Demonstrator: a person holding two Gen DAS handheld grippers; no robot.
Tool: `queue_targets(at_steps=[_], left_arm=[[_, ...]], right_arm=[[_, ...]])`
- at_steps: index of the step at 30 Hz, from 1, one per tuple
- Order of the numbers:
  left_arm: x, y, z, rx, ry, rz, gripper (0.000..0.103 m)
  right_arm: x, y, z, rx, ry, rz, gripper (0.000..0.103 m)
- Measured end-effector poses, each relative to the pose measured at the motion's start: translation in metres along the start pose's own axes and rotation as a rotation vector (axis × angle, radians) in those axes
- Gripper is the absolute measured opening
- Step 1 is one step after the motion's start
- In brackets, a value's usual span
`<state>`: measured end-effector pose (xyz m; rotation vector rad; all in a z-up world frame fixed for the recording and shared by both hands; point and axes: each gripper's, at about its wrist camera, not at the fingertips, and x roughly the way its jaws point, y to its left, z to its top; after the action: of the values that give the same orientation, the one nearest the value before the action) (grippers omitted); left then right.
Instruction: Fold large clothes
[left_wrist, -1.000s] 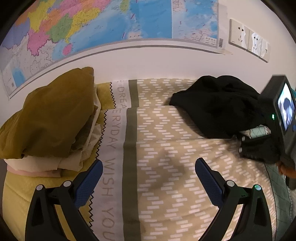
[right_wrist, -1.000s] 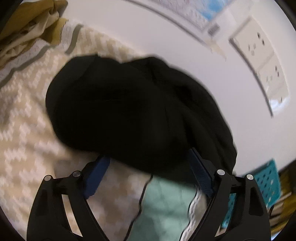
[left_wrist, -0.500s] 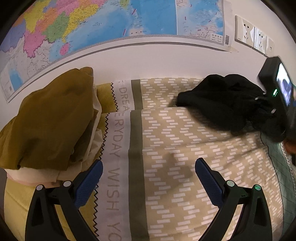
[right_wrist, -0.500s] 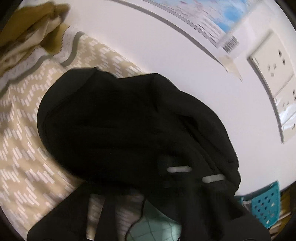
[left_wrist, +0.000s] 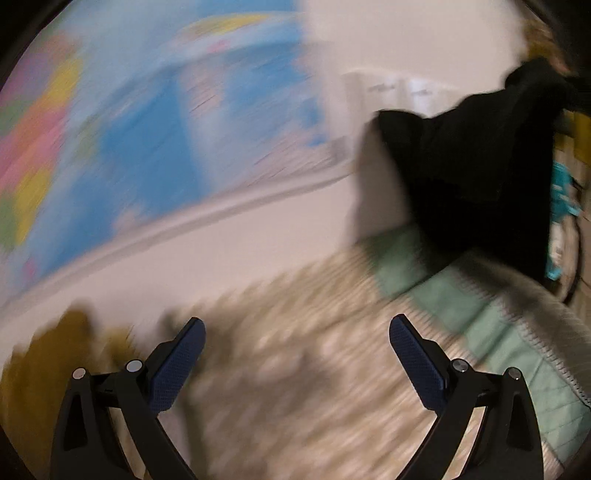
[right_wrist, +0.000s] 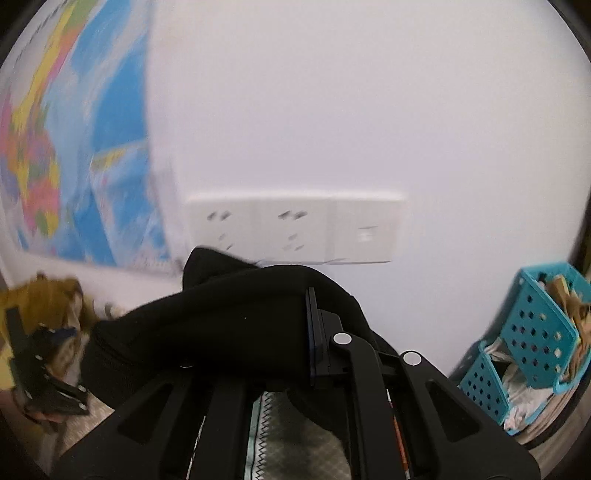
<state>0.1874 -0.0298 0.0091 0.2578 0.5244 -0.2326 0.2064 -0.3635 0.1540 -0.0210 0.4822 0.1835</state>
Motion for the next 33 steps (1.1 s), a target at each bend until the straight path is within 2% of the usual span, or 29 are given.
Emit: queue_targets(at_steps=[4, 7, 10, 12, 15, 17, 19, 20, 21, 23, 24, 29, 32, 33], left_arm=[[0.019, -0.044, 0.044, 0.133, -0.130, -0.029, 0.096], [0.028, -0.065, 0.068, 0.192, -0.187, -0.072, 0.096], [0.036, -0.090, 0.093, 0.261, -0.254, -0.064, 0.096], [0.040, -0.100, 0.109, 0.263, -0.296, -0.091, 0.096], [0.046, -0.117, 0.124, 0.270, -0.314, -0.180, 0.096], [0.055, -0.142, 0.131, 0.341, -0.301, -0.239, 0.096], [0.063, -0.160, 0.137, 0.373, -0.285, -0.262, 0.096], [0.069, -0.166, 0.141, 0.359, -0.274, -0.279, 0.088], [0.075, -0.171, 0.147, 0.334, -0.251, -0.292, 0.052], [0.085, -0.173, 0.157, 0.289, -0.192, -0.326, 0.004], [0.084, -0.171, 0.163, 0.251, -0.179, -0.329, 0.002], [0.019, -0.150, 0.200, 0.141, -0.313, -0.331, 0.002], [-0.046, -0.120, 0.230, 0.056, -0.433, -0.301, 0.002], [-0.080, -0.105, 0.240, 0.030, -0.494, -0.274, 0.002]], right_arm=[[-0.018, -0.018, 0.002, 0.039, -0.064, 0.010, 0.006], [-0.037, -0.032, 0.008, 0.072, -0.121, 0.037, 0.006], [-0.058, -0.041, 0.019, 0.067, -0.182, 0.033, 0.006], [-0.073, -0.051, 0.026, 0.081, -0.218, 0.037, 0.006], [-0.091, -0.062, 0.034, 0.095, -0.251, 0.047, 0.006], [-0.100, -0.063, 0.039, 0.083, -0.266, 0.049, 0.006], [-0.111, -0.062, 0.043, 0.065, -0.276, 0.041, 0.006], [-0.117, -0.060, 0.045, 0.060, -0.281, 0.032, 0.006], [-0.122, -0.063, 0.043, 0.061, -0.283, 0.030, 0.006], [-0.133, -0.065, 0.045, 0.063, -0.282, 0.009, 0.006], [-0.140, -0.065, 0.047, 0.059, -0.278, -0.003, 0.006], [-0.201, -0.071, 0.057, 0.079, -0.341, -0.045, 0.006], [-0.250, -0.064, 0.069, 0.058, -0.423, -0.080, 0.006], [-0.272, -0.058, 0.075, 0.052, -0.459, -0.086, 0.006]])
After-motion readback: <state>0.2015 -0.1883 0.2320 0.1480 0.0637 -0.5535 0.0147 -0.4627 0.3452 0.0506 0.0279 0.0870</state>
